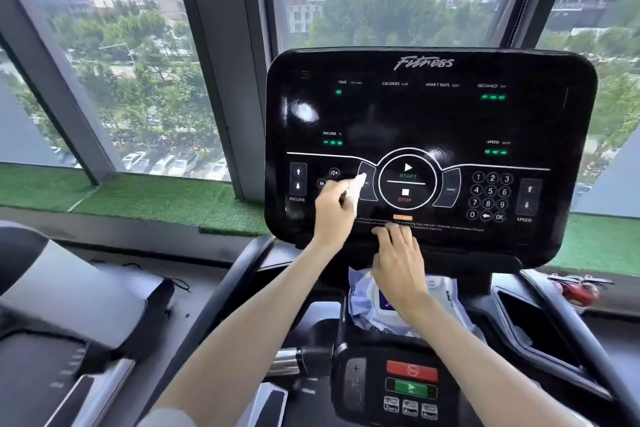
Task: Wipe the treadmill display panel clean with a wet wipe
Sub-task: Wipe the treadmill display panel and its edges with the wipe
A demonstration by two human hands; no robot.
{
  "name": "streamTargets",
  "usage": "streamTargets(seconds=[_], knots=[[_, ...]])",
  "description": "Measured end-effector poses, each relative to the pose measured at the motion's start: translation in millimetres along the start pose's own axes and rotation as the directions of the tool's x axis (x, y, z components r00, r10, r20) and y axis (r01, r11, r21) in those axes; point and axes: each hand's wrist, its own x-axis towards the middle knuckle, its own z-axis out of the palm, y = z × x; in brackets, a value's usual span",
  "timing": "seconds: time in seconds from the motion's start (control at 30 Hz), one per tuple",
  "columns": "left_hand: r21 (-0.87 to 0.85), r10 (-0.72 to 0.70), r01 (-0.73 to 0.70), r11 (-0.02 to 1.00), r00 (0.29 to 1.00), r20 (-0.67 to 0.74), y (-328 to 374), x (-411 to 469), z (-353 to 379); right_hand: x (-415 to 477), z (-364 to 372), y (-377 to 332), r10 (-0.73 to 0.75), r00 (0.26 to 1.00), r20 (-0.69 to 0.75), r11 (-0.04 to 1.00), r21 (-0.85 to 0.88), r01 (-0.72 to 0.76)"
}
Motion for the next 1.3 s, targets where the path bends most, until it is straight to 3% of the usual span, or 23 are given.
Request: streamTargets(seconds=[0.1,0.2,0.27,0.37,0.5,0.63,0.67,0.73,0.83,0.9,0.93,1.03,1.13,1.2,1.3], knots=[[-0.061,-0.120,0.110,0.992,0.973,-0.196,-3,13,-18,2,-4,7,-0.035,0.999,-0.014,0.999,-0.020,0.035],[-0.129,-0.394,0.377,0.917,0.811,-0.431,-37,26,-43,3,-7,13,-0.039,0.999,0.003,0.998,-0.043,0.040],[-0.150,-0.470,0.455,0.878,0.759,-0.450,-44,25,-43,3,-10,18,-0.038,0.999,0.016,0.998,-0.039,0.039],[-0.082,-0.383,0.381,0.921,0.846,-0.372,-23,9,-10,4,-16,30,-0.041,0.999,0.029,0.998,-0.036,0.043],[-0.180,-0.339,0.290,0.940,0.861,-0.379,19,-1,49,4,-27,52,-0.039,0.999,0.034,0.998,-0.046,0.040],[-0.151,-0.057,0.046,0.988,0.996,-0.070,58,-8,79,9,-36,74,-0.026,0.999,0.033,0.998,-0.058,0.028],[-0.166,-0.015,0.002,0.986,0.997,-0.076,59,-7,75,10,-36,77,-0.009,1.000,0.028,0.999,-0.049,0.010],[-0.175,-0.055,0.012,0.984,0.968,-0.245,52,0,51,11,-33,77,0.019,1.000,0.011,1.000,-0.018,-0.019],[-0.127,-0.297,0.269,0.955,0.838,-0.458,13,9,11,10,-28,69,-0.016,0.999,0.033,1.000,-0.015,0.016],[-0.151,-0.426,0.409,0.900,0.750,-0.506,-11,7,4,10,-28,67,-0.028,0.998,0.055,1.000,-0.012,0.029],[-0.142,-0.462,0.455,0.879,0.740,-0.489,-15,2,10,11,-29,67,-0.024,0.998,0.064,1.000,-0.010,0.025],[-0.111,-0.496,0.492,0.863,0.788,-0.363,9,-18,48,12,-30,73,-0.014,0.997,0.070,1.000,-0.009,0.014],[-0.064,-0.287,0.280,0.958,0.937,-0.201,47,-23,87,13,-33,83,0.000,0.998,0.055,1.000,-0.014,0.001],[-0.091,-0.172,0.164,0.982,0.980,-0.096,67,-14,96,15,-35,88,0.007,0.999,0.053,1.000,-0.014,-0.006],[-0.153,-0.161,0.121,0.981,0.944,-0.286,76,3,73,18,-36,90,0.039,0.999,0.021,0.999,0.010,-0.039]])
